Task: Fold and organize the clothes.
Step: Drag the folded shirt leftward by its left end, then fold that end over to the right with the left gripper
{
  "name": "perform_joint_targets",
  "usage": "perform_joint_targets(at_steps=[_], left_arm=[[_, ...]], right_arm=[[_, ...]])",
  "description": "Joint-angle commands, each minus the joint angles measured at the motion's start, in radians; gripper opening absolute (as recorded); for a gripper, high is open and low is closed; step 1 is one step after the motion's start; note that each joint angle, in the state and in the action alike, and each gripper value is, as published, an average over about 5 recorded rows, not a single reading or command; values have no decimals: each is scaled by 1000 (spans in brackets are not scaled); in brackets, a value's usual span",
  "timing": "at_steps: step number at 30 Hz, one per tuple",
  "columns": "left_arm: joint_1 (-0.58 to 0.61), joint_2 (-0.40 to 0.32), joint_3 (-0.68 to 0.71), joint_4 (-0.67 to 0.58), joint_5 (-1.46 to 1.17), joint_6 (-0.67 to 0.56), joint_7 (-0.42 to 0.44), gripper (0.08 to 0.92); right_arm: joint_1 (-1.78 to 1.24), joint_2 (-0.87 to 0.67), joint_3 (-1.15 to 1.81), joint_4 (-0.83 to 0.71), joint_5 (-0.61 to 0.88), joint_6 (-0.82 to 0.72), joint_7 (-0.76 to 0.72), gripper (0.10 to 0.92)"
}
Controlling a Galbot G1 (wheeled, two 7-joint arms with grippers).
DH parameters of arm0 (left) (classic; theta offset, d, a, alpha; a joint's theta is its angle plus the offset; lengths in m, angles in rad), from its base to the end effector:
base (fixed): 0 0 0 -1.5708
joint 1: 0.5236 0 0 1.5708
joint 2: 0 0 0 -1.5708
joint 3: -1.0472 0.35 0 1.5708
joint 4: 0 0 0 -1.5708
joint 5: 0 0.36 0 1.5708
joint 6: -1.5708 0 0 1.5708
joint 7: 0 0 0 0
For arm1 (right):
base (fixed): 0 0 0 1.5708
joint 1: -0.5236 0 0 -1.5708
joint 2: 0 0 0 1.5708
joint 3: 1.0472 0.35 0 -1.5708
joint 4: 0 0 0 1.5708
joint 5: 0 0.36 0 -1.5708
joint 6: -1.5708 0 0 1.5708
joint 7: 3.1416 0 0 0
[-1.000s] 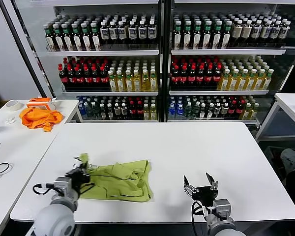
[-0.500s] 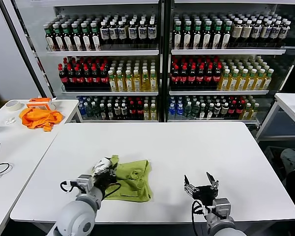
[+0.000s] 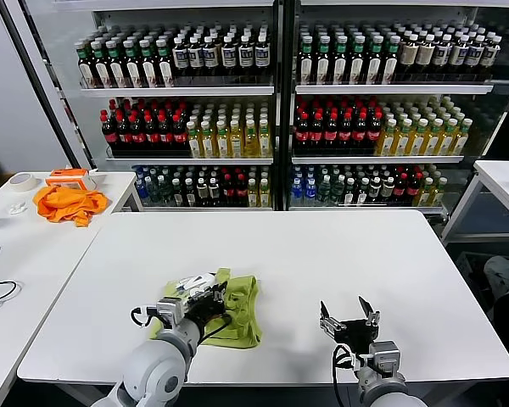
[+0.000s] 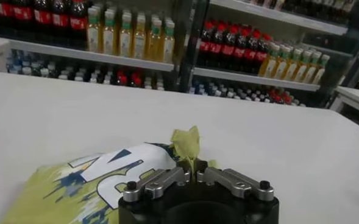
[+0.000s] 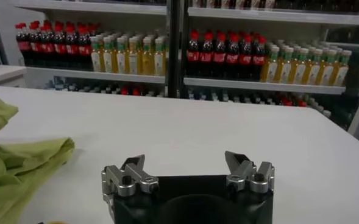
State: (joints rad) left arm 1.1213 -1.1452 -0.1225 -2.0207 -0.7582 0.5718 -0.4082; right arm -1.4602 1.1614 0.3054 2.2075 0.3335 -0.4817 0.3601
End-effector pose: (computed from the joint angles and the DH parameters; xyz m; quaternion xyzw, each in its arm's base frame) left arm 0.2807 -0.0354 -0.2499 -0.1330 -0.9564 0.0773 0.2482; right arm 0.1988 0.0034 -0.2505 0.0336 -0.9828 0.0412 0.1766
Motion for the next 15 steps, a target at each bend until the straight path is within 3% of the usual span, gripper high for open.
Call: perform_joint_targets(at_steps=[1, 15], left_arm=[[-16, -17, 24, 13, -9, 4, 2, 102], [-32, -33, 32, 25, -75, 5, -12, 102]], right_arm=[[1, -1, 0, 1, -1, 0, 1, 823], [3, -1, -3, 2, -1, 0, 1, 823]])
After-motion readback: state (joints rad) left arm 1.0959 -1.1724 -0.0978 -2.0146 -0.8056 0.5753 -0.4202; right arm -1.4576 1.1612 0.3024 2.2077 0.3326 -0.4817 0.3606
